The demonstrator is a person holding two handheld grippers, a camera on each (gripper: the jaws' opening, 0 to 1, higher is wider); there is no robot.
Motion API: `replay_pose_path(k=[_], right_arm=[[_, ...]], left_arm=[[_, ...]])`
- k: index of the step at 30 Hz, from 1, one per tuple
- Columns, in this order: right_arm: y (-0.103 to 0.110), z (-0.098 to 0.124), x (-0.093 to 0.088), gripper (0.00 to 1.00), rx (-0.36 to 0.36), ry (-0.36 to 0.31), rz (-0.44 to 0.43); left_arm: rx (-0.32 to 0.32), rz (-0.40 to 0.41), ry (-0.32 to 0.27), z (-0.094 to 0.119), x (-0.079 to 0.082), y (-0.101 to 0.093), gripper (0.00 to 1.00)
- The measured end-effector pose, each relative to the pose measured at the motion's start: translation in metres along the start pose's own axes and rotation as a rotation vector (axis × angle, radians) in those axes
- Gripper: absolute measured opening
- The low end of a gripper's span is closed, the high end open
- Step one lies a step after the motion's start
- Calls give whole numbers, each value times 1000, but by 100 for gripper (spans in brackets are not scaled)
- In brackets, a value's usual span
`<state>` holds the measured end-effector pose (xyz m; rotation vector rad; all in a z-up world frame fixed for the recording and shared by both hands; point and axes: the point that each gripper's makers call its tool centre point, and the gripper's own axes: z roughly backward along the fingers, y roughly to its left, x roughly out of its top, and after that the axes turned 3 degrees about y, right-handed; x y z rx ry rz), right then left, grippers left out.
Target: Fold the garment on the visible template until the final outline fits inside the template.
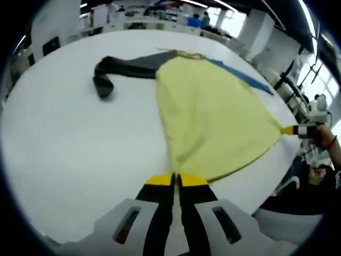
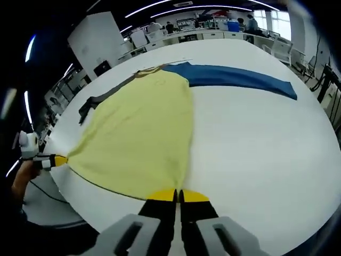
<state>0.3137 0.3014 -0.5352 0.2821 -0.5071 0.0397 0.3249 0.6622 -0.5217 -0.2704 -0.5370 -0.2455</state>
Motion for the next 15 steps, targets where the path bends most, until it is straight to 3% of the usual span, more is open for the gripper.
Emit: replay_pose_path(k=[10, 15], right_arm=[[-1, -1, -1, 0, -4, -7, -10], [-1, 0, -1, 0, -10, -9, -12]], left_arm=[[41, -24, 20, -6, -9, 5, 1], [62, -37, 12, -6, -8, 9, 7]])
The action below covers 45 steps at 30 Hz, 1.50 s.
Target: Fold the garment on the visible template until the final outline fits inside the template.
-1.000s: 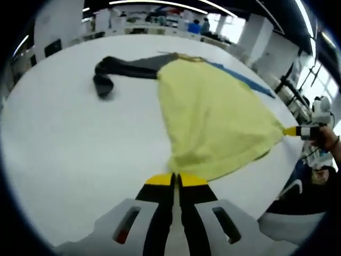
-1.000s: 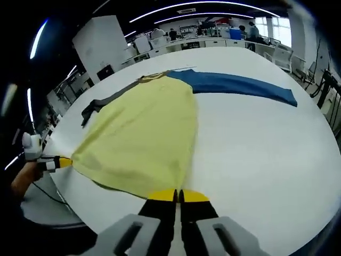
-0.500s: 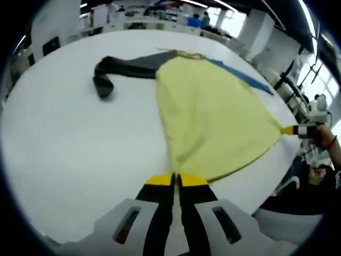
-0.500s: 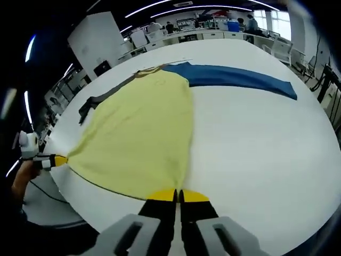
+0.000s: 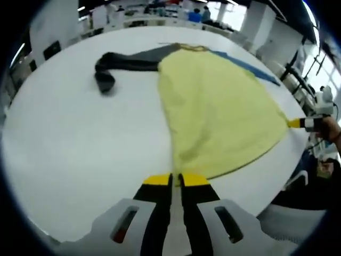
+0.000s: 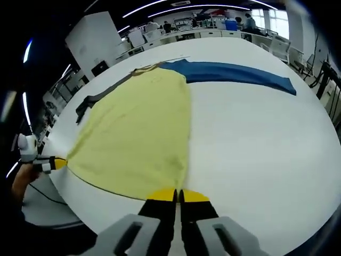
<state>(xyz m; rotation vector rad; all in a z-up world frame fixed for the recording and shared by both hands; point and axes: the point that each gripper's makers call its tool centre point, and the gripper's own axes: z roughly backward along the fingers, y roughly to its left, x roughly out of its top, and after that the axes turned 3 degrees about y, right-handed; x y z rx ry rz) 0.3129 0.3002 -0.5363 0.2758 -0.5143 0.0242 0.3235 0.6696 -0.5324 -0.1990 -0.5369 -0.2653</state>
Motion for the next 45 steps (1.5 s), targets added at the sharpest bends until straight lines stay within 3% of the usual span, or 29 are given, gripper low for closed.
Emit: replay_pose_path(k=[6, 7, 14, 17, 21, 27, 31, 39, 45], right_arm=[[3, 1, -2, 2, -1, 2, 57], [2, 2, -1, 6, -10, -11, 62], [7, 6, 6, 38, 15, -71, 34], [7, 11, 17, 44, 23, -117, 27], [0, 16, 35, 54, 15, -165, 37], [-26, 24, 71, 62, 12, -251, -34], [-45, 27, 89, 65, -5, -272, -6], [-94, 34, 127, 65, -70, -320, -20], [-132, 36, 153, 61, -114, -369, -71]], left_arm=[[-21, -26, -49, 3, 4, -2, 26], [-36, -64, -79, 4, 8, -5, 29], [-76, -92, -142, 12, 18, -10, 52], [-89, -124, -201, 16, 30, -13, 62], [-105, -143, -223, 14, 36, -13, 71], [-124, -145, -288, 20, 51, -15, 80], [-130, -153, -324, 26, 60, -18, 86], [-104, -173, -400, 38, 81, -20, 93], [-83, -161, -422, 41, 87, -18, 96]])
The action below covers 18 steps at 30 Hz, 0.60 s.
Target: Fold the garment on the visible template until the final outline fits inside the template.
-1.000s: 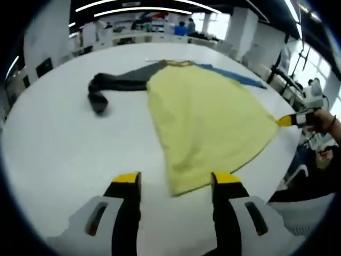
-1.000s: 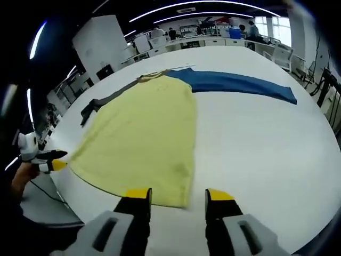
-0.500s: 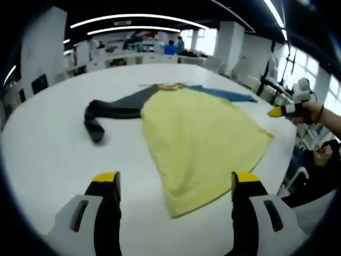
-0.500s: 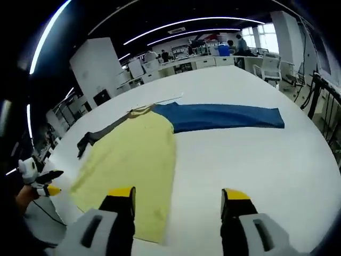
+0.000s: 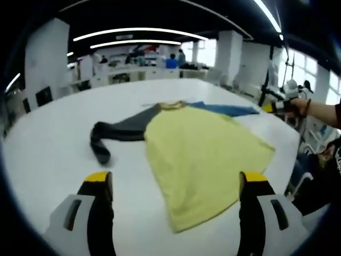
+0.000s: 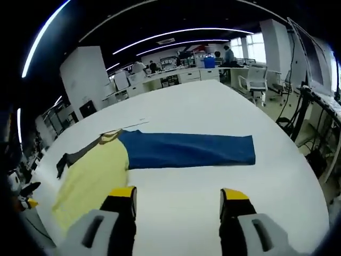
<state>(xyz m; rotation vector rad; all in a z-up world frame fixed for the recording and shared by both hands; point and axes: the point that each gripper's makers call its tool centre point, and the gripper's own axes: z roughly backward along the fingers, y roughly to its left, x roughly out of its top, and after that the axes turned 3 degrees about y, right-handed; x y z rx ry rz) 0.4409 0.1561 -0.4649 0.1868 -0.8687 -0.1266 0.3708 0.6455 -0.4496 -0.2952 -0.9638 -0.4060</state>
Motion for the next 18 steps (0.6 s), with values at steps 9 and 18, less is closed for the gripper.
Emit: replay_pose_path(k=[9, 18], right_arm=[[-47, -16, 17, 55, -95, -14, -14], [-80, -36, 23, 44, -171, 3, -94]], left_arm=[[-7, 30, -27, 0, 7, -3, 99], [-3, 16, -42, 3, 17, -4, 99]])
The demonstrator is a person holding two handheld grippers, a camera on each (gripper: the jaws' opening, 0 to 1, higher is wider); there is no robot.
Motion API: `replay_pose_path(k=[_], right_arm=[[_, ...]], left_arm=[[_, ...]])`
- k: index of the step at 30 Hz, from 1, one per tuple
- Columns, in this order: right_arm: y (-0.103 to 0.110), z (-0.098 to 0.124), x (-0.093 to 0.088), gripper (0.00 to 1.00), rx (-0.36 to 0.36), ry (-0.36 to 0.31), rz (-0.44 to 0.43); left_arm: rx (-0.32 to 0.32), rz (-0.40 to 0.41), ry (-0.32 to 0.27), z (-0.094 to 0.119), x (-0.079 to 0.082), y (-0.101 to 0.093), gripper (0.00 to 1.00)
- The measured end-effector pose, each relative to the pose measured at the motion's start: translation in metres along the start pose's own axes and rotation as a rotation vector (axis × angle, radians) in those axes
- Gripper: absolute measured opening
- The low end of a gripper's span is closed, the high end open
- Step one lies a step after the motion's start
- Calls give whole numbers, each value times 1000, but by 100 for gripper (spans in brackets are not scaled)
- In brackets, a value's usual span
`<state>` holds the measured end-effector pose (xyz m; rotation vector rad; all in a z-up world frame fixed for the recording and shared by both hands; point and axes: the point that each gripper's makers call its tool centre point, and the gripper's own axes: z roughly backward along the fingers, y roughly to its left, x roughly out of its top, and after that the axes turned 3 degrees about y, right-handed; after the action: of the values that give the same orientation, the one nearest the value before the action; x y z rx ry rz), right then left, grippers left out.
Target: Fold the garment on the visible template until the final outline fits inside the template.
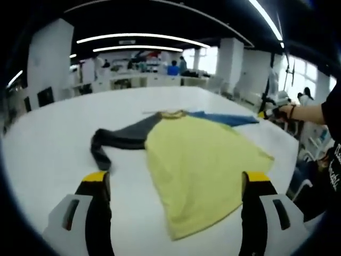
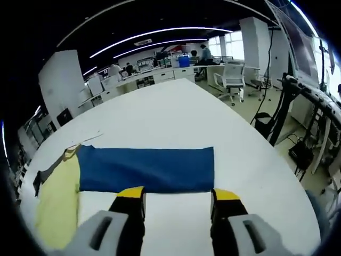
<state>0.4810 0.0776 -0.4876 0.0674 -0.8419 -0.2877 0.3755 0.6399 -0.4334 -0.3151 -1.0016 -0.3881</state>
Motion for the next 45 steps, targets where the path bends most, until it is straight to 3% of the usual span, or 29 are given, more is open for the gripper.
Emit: replay_pose_path(k=[8, 10, 19, 26, 30, 36, 45], right_arm=[[-21, -13, 2, 32, -76, 38, -80], [-21, -16, 3, 31, -68, 34, -112], [-31, -25, -10, 19, -113, 97, -54], [-36, -29, -9, 13, -140, 95, -2], [-35, -32, -9, 6, -155, 98, 75], [-38, -36, -4, 0, -146, 85, 39], [-38, -35, -4, 0, -129, 99, -33]], left_arm=[[36, -4, -15, 5, 4, 6, 96], [42, 1, -24, 6, 6, 7, 95], [62, 14, -38, 7, 7, 6, 85], [66, 17, -31, 7, 6, 6, 83], [70, 16, -27, 8, 6, 7, 82], [73, 19, -22, 9, 5, 8, 81], [61, 23, -11, 9, 3, 4, 85]])
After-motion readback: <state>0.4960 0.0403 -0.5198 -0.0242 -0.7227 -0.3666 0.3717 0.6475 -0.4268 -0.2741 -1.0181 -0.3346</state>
